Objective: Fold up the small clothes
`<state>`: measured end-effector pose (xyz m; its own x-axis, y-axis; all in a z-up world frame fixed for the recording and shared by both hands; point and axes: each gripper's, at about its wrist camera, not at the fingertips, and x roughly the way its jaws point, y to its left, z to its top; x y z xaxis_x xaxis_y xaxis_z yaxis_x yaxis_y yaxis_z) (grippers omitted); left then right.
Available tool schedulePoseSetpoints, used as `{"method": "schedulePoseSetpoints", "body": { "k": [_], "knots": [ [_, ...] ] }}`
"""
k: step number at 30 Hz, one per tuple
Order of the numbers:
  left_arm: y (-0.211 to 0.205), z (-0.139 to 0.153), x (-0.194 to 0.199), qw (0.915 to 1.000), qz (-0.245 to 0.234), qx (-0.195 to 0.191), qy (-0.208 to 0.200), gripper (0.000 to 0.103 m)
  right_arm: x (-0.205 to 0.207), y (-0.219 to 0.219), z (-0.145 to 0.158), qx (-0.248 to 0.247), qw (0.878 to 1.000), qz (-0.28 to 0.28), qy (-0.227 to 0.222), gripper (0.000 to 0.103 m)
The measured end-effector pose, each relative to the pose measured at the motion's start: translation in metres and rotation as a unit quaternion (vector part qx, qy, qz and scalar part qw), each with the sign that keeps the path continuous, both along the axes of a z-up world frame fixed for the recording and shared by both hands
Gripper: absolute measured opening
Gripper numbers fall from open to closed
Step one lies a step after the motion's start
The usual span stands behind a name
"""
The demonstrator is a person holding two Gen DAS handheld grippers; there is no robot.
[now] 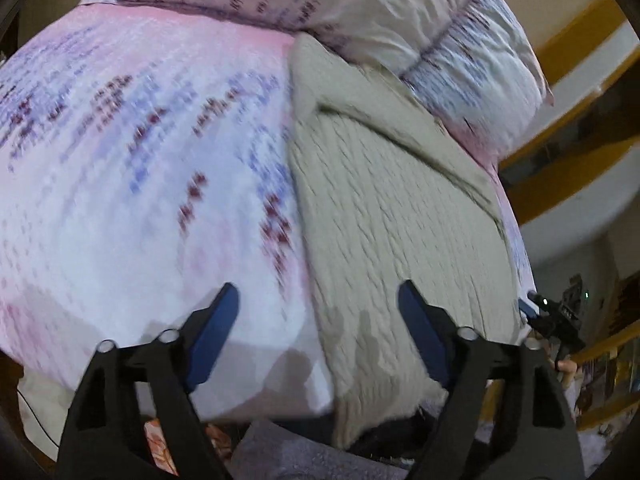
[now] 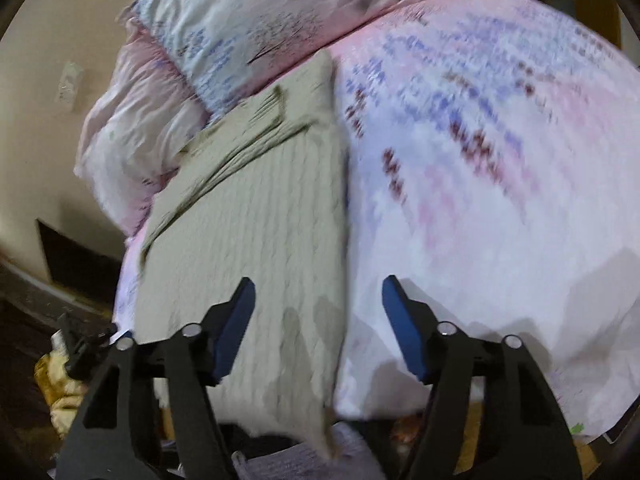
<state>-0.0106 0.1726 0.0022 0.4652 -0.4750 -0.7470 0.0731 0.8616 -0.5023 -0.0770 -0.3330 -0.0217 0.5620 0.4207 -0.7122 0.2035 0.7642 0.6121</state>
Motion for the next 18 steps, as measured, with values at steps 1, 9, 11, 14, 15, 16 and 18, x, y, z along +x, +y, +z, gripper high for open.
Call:
{"method": "schedulePoseSetpoints", "body": {
  "k": [1, 9, 11, 14, 15, 16, 18],
  "knots": [
    [-0.004, 0.000, -0.006, 1.0000, -0.004, 0.000, -0.001, 0.076, -0.002, 0.004, 0.000, 0.008, 1.000, 0.004, -0.003, 0.060],
    [-0.015, -0.005, -0.055, 0.9988, -0.013, -0.047, -0.001, 0.059, -0.048, 0.016, -0.003, 0.064, 0.997, 0.040, -0.001, 0.051],
    [-0.015, -0.009, -0.062, 0.9980, -0.015, -0.061, 0.005, 0.057, -0.055, 0.018, -0.007, 0.064, 0.997, 0.046, 0.012, 0.051],
    [-0.017, -0.026, -0.066, 0.9956, -0.015, -0.086, 0.034, 0.052, -0.059, 0.020, -0.018, 0.076, 0.996, 0.049, 0.026, 0.051],
    [-0.017, -0.031, -0.066, 0.9952, -0.013, -0.088, 0.040, 0.052, -0.060, 0.020, -0.023, 0.093, 0.994, 0.050, 0.023, 0.051],
    [-0.017, -0.036, -0.066, 0.9944, -0.011, -0.095, 0.045, 0.052, -0.059, 0.022, -0.026, 0.104, 0.993, 0.053, 0.020, 0.051],
    [-0.019, -0.042, -0.064, 0.9925, -0.011, -0.111, 0.050, 0.050, -0.057, 0.024, -0.031, 0.118, 0.991, 0.055, 0.020, 0.051]
  ]
}}
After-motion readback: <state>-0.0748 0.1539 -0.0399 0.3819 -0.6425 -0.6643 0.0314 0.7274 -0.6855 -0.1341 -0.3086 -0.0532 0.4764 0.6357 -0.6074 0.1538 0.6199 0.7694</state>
